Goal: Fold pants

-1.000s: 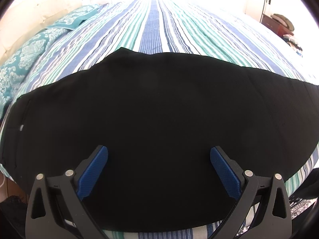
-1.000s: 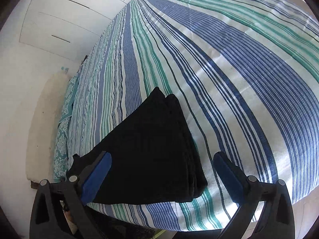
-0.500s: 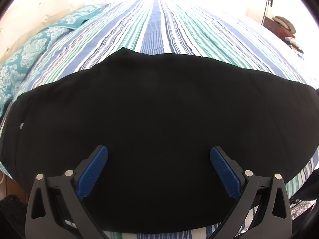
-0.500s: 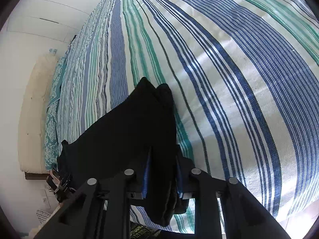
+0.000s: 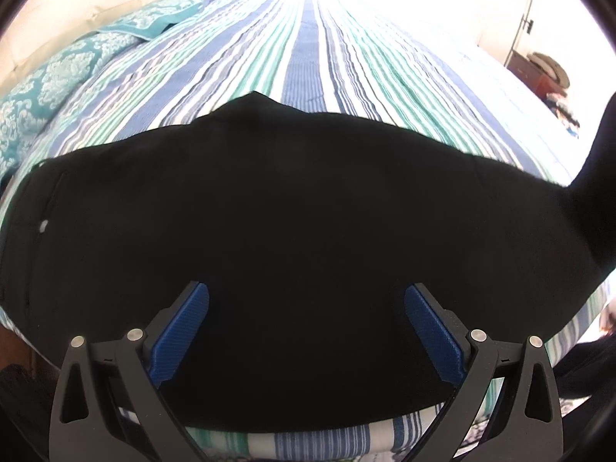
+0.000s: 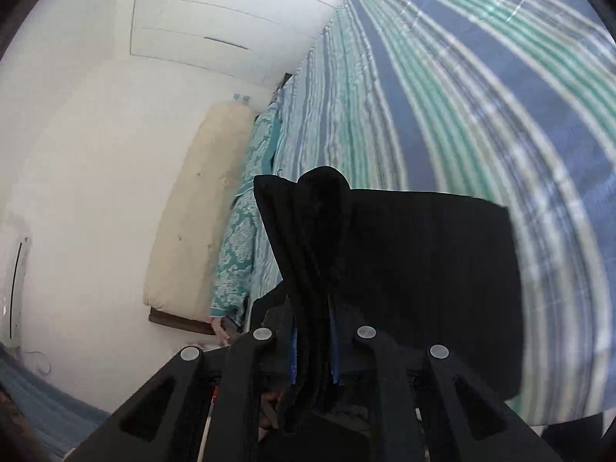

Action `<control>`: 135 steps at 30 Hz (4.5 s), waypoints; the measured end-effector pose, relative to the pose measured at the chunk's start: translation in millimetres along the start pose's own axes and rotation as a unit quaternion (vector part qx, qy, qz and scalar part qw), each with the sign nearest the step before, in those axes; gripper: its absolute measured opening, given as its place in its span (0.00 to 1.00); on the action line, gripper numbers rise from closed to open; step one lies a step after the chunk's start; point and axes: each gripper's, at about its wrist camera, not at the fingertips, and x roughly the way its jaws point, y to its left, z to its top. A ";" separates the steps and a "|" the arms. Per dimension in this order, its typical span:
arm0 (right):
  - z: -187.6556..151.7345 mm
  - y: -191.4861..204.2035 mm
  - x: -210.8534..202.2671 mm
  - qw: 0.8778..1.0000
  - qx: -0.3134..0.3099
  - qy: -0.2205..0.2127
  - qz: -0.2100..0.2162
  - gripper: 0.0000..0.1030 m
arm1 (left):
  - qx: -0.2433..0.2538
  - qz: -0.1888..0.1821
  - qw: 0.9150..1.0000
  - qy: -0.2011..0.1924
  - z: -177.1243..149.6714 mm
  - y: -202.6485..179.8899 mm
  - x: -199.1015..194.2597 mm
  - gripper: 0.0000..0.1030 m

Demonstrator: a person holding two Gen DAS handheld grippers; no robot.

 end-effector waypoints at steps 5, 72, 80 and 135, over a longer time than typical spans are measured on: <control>-45.4 14.0 130.5 0.999 0.028 0.028 0.000 0.13 | -0.040 -0.006 0.999 -0.006 1.4 28.2 -12.0 0.99; -148.2 -20.1 50.7 0.850 -0.253 -0.025 -0.461 0.95 | -0.013 -0.096 0.994 0.050 36.6 -19.9 5.2 0.08; -134.1 -44.1 58.2 0.789 -0.229 -0.043 -0.569 0.99 | 0.013 -0.082 0.995 0.048 29.3 -19.1 19.5 0.09; -18.8 -52.3 159.6 0.881 -0.140 0.071 -0.446 1.00 | 0.111 -0.062 0.992 0.014 -16.6 -67.2 10.3 0.73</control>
